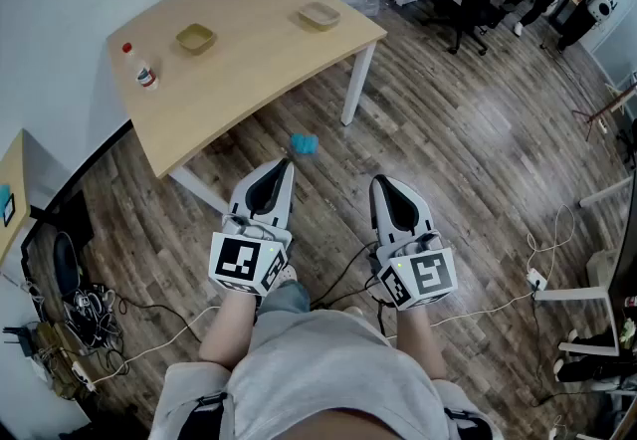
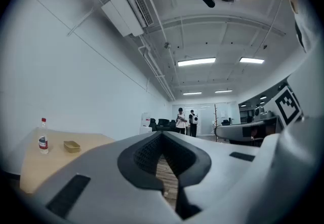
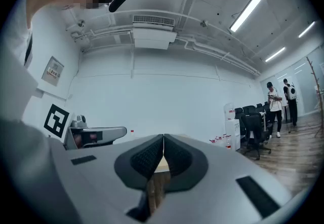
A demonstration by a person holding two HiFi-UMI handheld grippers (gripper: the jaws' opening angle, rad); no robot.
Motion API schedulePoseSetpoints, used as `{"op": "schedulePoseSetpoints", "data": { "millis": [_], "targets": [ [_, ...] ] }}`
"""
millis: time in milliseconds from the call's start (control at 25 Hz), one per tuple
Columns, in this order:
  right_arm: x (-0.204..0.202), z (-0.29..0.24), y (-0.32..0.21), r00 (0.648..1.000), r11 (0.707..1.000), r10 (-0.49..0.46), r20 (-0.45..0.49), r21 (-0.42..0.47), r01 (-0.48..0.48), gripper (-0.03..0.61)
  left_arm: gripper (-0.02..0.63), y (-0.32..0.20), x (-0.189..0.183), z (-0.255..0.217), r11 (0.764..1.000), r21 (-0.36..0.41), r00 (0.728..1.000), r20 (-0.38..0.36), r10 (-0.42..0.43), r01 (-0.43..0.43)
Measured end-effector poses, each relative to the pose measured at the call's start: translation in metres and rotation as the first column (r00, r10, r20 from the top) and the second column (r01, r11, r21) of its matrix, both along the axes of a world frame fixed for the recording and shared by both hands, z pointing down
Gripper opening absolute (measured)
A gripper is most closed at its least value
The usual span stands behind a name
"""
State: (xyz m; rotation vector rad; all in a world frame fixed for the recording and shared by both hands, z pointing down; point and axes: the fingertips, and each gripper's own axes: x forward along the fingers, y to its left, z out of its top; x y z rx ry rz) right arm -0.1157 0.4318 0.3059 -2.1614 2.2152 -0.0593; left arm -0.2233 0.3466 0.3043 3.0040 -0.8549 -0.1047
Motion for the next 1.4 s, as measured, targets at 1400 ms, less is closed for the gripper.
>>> {"op": "schedulePoseSetpoints", "data": {
  "millis": [1400],
  "targets": [
    [-0.05,0.004,-0.1,0.991,0.991,0.13,0.037,0.023,-0.131,0.011,0.015,-0.118,-0.046,0.002,0.994,0.017,0.994,-0.018,0.109,-0.109]
  ]
}}
